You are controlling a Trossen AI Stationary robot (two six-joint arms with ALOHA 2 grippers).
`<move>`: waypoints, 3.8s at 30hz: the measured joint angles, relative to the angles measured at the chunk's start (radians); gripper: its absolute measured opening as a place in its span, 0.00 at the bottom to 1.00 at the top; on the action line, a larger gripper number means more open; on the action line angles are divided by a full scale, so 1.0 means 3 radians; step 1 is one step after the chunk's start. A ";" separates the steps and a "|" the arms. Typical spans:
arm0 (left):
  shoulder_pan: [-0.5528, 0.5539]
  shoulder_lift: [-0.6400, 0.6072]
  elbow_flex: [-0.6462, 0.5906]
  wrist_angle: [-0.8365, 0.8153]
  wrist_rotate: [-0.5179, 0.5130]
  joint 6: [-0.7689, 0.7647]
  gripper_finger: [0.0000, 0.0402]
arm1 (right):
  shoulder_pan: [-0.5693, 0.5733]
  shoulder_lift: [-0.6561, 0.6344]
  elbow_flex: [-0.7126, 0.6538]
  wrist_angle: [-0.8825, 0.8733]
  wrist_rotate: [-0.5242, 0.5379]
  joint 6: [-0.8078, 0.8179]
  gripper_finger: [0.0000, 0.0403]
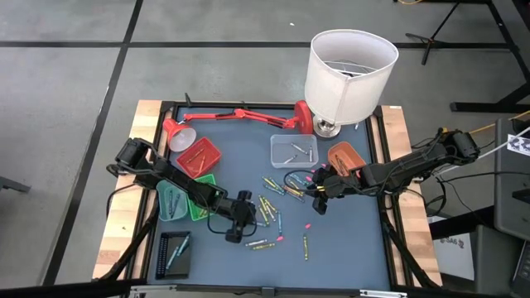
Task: Sort crayons
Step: Put the dark green crayon into the black bin, then put the gray crayon into the transparent bin
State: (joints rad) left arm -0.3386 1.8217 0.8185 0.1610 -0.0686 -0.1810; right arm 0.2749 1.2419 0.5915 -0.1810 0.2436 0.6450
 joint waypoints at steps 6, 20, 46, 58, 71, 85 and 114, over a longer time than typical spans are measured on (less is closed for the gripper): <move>0.0003 -0.0004 0.0000 0.0041 -0.0003 0.0000 0.02 | 0.0000 0.0000 0.0000 0.0000 0.0000 -0.0001 0.25; -0.0080 -0.0529 0.0000 0.0005 0.0082 -0.0040 0.02 | 0.0000 0.0000 0.0000 0.0000 0.0000 0.0001 0.25; -0.1647 -0.1816 0.0006 -0.2194 0.1660 -0.4121 0.02 | 0.0000 0.0000 0.0000 0.0000 0.0001 0.0001 0.25; -0.1916 -0.1816 0.0006 -0.2807 0.1683 -0.4594 0.02 | 0.0000 0.0000 0.0000 0.0000 0.0004 0.0001 0.25; -0.1912 -0.1816 0.0006 -0.3047 0.1655 -0.4802 0.19 | 0.0000 0.0000 0.0000 0.0000 0.0008 0.0001 0.25; -0.1773 -0.1815 0.0006 -0.2828 0.1210 -0.4699 0.27 | 0.0000 0.0000 0.0000 -0.0001 0.0009 -0.0001 0.25; -0.1009 -0.1707 0.0006 -0.1304 -0.0775 -0.2976 0.20 | 0.0001 0.0000 0.0000 -0.0001 0.0009 -0.0001 0.25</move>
State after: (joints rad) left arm -0.6414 1.3096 0.8204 -0.2302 -0.3010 -1.0738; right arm 0.2751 1.2419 0.5915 -0.1814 0.2462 0.6449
